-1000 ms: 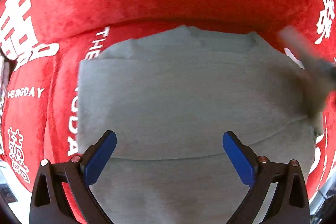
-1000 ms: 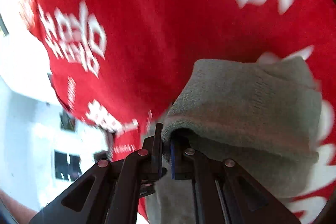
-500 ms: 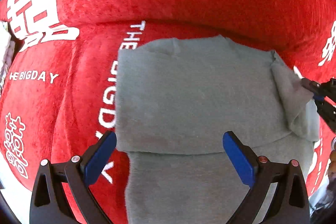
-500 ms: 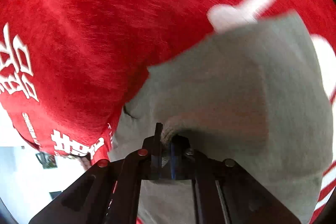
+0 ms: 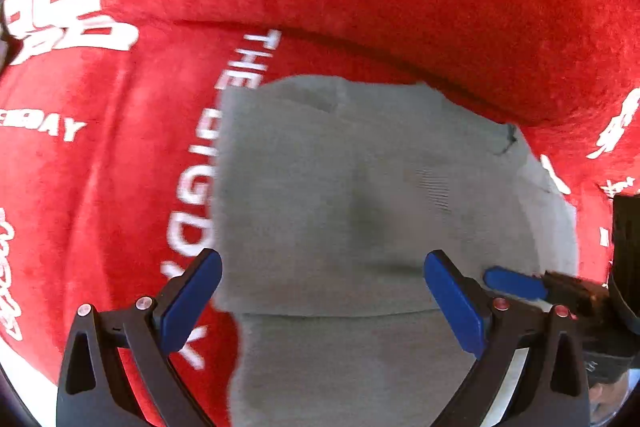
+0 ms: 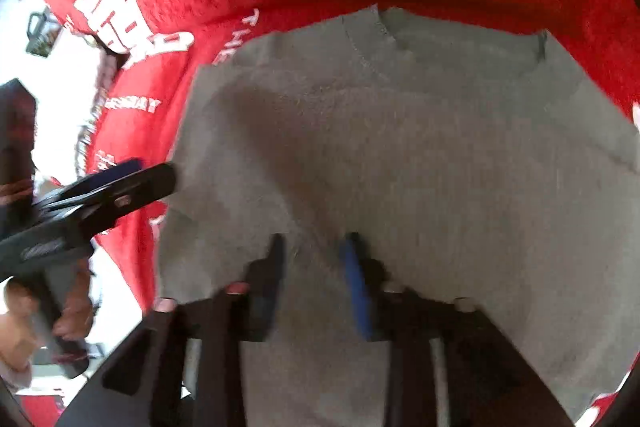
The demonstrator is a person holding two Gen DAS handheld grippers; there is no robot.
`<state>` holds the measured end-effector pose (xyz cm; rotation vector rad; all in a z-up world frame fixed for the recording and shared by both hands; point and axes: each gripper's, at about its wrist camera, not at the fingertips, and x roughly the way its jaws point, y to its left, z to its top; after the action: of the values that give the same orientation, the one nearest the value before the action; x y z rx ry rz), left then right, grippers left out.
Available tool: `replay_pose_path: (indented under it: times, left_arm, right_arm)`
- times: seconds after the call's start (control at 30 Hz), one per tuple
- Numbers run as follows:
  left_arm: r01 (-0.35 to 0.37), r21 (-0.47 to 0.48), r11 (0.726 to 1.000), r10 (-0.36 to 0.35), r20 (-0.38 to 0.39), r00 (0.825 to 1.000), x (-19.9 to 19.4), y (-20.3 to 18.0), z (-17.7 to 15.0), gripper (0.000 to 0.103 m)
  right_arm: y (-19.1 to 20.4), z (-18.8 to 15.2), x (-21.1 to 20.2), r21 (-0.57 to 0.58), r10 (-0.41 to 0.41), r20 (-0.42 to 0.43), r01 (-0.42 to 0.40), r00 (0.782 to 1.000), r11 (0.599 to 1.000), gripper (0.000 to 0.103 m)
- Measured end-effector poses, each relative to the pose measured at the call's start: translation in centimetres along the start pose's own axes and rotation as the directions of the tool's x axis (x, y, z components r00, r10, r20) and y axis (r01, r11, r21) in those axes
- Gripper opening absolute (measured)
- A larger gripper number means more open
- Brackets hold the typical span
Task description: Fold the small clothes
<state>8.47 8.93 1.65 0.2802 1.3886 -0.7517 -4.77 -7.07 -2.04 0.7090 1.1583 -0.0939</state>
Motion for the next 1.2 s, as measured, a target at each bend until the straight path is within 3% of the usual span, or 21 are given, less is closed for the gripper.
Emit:
replay_pose_path:
  times: [0.13, 0.23, 0.27, 0.3, 0.37, 0.4, 0.5, 0.53, 0.57, 0.63, 0.7, 0.73, 0.87, 0.97, 1.07, 1.13, 1.17, 1.2]
  left_arm:
    - [0.098, 0.017, 0.995, -0.096, -0.072, 0.993, 2.3, -2.3, 0.5, 0.102]
    - [0.107, 0.02, 0.994, -0.104, -0.105, 0.989, 3.7, -3.5, 0.7, 0.1]
    - [0.098, 0.023, 0.995, -0.095, -0.103, 0.99, 3.9, -3.8, 0.9, 0.082]
    - [0.07, 0.033, 0.997, -0.067, -0.104, 0.992, 4.0, -4.1, 1.1, 0.07]
    - [0.013, 0.047, 0.999, -0.008, -0.102, 0.995, 3.8, -4.4, 1.5, 0.018]
    - [0.021, 0.039, 0.999, -0.017, -0.099, 0.995, 3.6, -4.3, 1.7, 0.013]
    - [0.063, 0.023, 0.998, -0.062, -0.062, 0.996, 1.8, -3.8, 2.3, 0.011]
    - [0.069, 0.031, 0.997, -0.067, -0.046, 0.997, 1.0, -3.8, 2.3, 0.011]
    - [0.079, 0.031, 0.996, -0.078, -0.038, 0.996, 0.5, -3.7, 2.3, 0.011]
    - [0.094, 0.026, 0.995, -0.092, -0.043, 0.995, -0.2, -3.5, 1.9, 0.011]
    - [0.095, 0.028, 0.995, -0.093, -0.065, 0.994, 0.0, -3.4, 1.0, 0.011]
    - [0.084, 0.03, 0.996, -0.082, -0.083, 0.993, 0.6, -3.3, 0.3, 0.011]
    - [0.034, 0.033, 0.999, -0.03, -0.104, 0.994, 1.7, -3.0, -1.3, 0.005]
    - [0.033, 0.042, 0.999, -0.03, -0.084, 0.996, 1.0, -2.8, -1.3, 0.005]
    - [-0.037, 0.11, 0.993, 0.043, -0.053, 0.998, -0.4, -3.3, -0.9, 0.005]
    - [-0.082, 0.133, 0.988, 0.085, -0.017, 0.996, -1.6, -3.7, -0.4, 0.005]
    - [-0.079, 0.135, 0.988, 0.081, -0.01, 0.997, -2.1, -3.8, -0.1, 0.005]
    - [-0.08, 0.132, 0.988, 0.08, 0.0, 0.997, -2.5, -4.0, 0.1, 0.005]
  right_arm:
    - [-4.1, -2.3, -3.0, 0.184, 0.037, 0.041, -0.044, 0.998, 0.982, 0.052]
    - [-7.8, -4.8, -4.6, 0.363, 0.089, 0.075, -0.11, 0.993, 0.925, 0.052]
    - [-8.8, -5.9, -5.1, 0.411, 0.095, 0.089, -0.123, 0.992, 0.903, 0.052]
    - [-9.9, -7.0, -5.5, 0.463, 0.1, 0.11, -0.14, 0.989, 0.875, 0.052]
    - [-12.3, -9.0, -6.4, 0.564, 0.095, 0.168, -0.175, 0.981, 0.807, 0.052]
    - [-13.2, -9.6, -6.7, 0.608, 0.089, 0.208, -0.199, 0.974, 0.769, 0.052]
    - [-16.2, -11.3, -7.9, 0.719, 0.033, 0.327, -0.272, 0.944, 0.639, 0.052]
    - [-16.9, -11.7, -8.4, 0.734, 0.019, 0.359, -0.295, 0.933, 0.611, 0.048]
    - [-17.3, -11.7, -8.9, 0.738, 0.004, 0.387, -0.313, 0.922, 0.597, 0.008]
    - [-17.1, -10.8, -10.0, 0.709, -0.026, 0.399, -0.291, 0.916, 0.643, 0.006]
    - [-16.7, -9.9, -10.9, 0.655, -0.052, 0.368, -0.22, 0.928, 0.723, 0.006]
    - [-16.9, -9.9, -11.1, 0.641, -0.062, 0.344, -0.186, 0.937, 0.745, 0.006]
    - [-19.1, -10.7, -10.2, 0.644, -0.074, 0.239, -0.101, 0.968, 0.758, 0.008]
    - [-19.1, -11.5, -9.8, 0.627, -0.036, 0.19, -0.093, 0.981, 0.774, 0.012]
    - [-17.3, -11.7, -11.0, 0.552, -0.047, 0.153, -0.046, 0.987, 0.833, 0.021]
    - [-16.8, -11.6, -12.2, 0.526, -0.049, 0.185, -0.057, 0.982, 0.849, 0.022]
    - [-17.0, -11.5, -13.1, 0.524, -0.063, 0.208, -0.057, 0.976, 0.85, 0.028]
    - [-17.6, -11.2, -13.7, 0.528, -0.076, 0.226, -0.057, 0.971, 0.848, 0.042]
